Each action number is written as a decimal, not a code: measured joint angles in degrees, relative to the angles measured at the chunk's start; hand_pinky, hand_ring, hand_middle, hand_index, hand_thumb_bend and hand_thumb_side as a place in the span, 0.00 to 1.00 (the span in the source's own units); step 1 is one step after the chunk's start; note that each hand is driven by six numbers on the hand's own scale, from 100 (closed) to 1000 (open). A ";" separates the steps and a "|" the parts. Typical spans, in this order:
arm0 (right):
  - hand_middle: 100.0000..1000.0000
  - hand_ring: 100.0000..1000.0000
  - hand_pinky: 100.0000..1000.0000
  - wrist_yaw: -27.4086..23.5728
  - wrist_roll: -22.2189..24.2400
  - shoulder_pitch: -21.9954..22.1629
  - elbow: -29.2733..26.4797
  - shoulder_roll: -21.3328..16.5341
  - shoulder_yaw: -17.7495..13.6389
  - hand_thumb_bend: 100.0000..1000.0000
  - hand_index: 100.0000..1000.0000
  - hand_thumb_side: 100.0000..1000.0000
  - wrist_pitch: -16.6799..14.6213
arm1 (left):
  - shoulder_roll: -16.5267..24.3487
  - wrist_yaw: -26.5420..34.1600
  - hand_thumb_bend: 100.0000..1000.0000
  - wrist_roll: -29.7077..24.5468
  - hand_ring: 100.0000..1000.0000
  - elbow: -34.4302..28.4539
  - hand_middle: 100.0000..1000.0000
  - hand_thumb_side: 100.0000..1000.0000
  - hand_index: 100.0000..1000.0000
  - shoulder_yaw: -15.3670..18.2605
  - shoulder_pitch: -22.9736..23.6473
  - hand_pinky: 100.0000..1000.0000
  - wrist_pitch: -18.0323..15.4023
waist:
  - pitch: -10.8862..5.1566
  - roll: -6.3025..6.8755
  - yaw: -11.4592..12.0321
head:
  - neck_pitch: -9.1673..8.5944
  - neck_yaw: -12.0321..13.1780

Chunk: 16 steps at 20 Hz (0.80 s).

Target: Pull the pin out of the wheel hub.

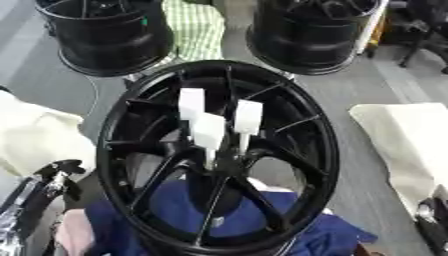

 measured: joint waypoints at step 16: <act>0.60 0.45 0.29 -0.53 -0.61 0.93 -0.91 0.00 -0.18 0.17 0.68 0.15 -0.52 | 0.00 0.01 0.00 -0.02 0.40 0.00 0.60 0.66 0.75 0.00 0.00 0.39 0.00 | 0.00 0.00 0.00 | -0.01 0.00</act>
